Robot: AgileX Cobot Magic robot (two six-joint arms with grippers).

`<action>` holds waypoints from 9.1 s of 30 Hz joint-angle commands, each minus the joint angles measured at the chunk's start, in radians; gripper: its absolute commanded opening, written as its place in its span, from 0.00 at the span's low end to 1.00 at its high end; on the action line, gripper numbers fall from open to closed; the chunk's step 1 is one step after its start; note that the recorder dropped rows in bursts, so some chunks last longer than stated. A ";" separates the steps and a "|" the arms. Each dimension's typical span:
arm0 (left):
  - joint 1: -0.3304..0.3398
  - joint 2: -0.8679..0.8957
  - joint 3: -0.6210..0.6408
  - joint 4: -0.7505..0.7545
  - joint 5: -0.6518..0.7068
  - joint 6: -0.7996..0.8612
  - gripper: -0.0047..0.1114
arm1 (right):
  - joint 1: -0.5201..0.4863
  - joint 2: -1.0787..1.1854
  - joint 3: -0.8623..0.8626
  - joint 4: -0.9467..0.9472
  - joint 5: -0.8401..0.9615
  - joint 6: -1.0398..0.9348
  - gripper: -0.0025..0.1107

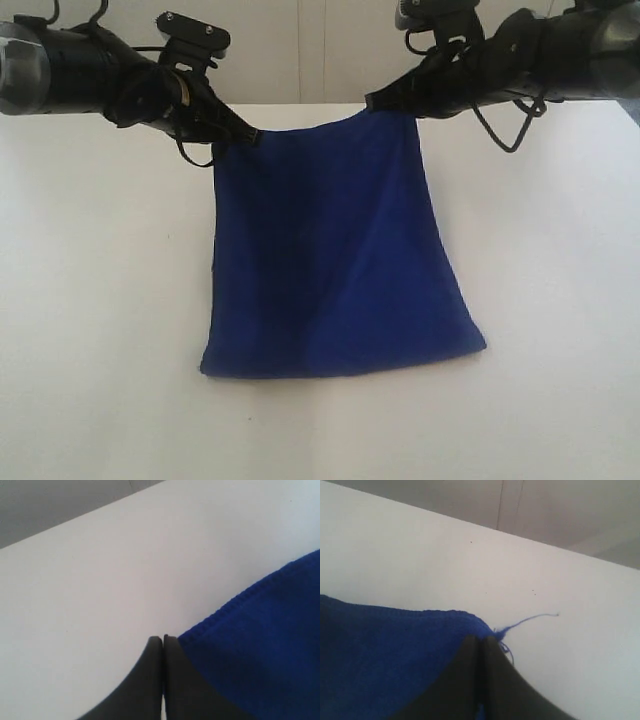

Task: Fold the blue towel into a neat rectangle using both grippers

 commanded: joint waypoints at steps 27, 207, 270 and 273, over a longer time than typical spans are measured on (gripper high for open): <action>0.028 0.178 -0.060 0.011 -0.129 0.001 0.09 | -0.009 0.216 -0.007 -0.014 -0.226 -0.074 0.05; -0.177 -0.370 0.616 -0.716 0.202 0.292 0.04 | 0.003 -0.404 0.530 -0.149 0.327 0.365 0.29; -0.177 -0.245 0.616 -0.735 0.170 0.336 0.04 | -0.002 -0.043 0.392 -0.142 0.232 0.408 0.02; -0.177 -0.245 0.616 -0.735 0.176 0.336 0.04 | -0.002 -0.043 0.392 -0.142 0.232 0.408 0.02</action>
